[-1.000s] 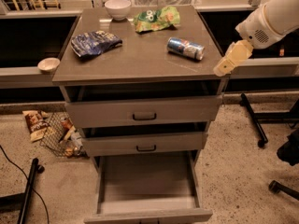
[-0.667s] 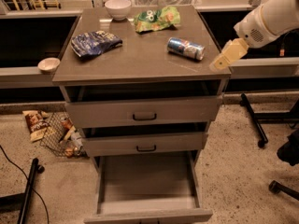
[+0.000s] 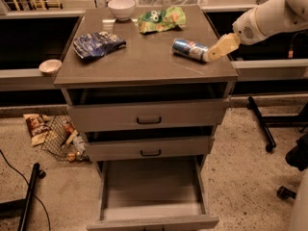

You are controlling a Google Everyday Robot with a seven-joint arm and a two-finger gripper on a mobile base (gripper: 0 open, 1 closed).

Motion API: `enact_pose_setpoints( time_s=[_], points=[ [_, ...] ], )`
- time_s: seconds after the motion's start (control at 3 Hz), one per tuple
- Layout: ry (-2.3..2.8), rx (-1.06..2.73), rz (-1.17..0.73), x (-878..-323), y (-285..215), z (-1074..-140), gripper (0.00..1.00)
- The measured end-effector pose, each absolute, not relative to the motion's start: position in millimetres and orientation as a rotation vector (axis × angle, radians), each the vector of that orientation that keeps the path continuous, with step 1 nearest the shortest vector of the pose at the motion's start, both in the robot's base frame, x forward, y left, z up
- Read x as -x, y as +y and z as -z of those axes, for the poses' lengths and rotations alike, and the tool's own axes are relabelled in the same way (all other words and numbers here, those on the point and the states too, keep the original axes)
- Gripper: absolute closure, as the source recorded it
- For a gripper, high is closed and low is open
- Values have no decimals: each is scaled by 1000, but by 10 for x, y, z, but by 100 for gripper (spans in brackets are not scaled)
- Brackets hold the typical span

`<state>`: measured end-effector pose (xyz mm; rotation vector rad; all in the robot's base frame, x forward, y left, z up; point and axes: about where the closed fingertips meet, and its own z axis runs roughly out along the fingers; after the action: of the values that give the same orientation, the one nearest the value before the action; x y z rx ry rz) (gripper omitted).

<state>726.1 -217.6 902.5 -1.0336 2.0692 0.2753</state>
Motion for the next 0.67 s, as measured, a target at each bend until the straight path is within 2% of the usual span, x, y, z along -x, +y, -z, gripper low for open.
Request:
enact_pose_setpoints(
  time_s=[0.67],
  points=[
    [2078,996,-316,-7697,-1945,-8757,0]
  ],
)
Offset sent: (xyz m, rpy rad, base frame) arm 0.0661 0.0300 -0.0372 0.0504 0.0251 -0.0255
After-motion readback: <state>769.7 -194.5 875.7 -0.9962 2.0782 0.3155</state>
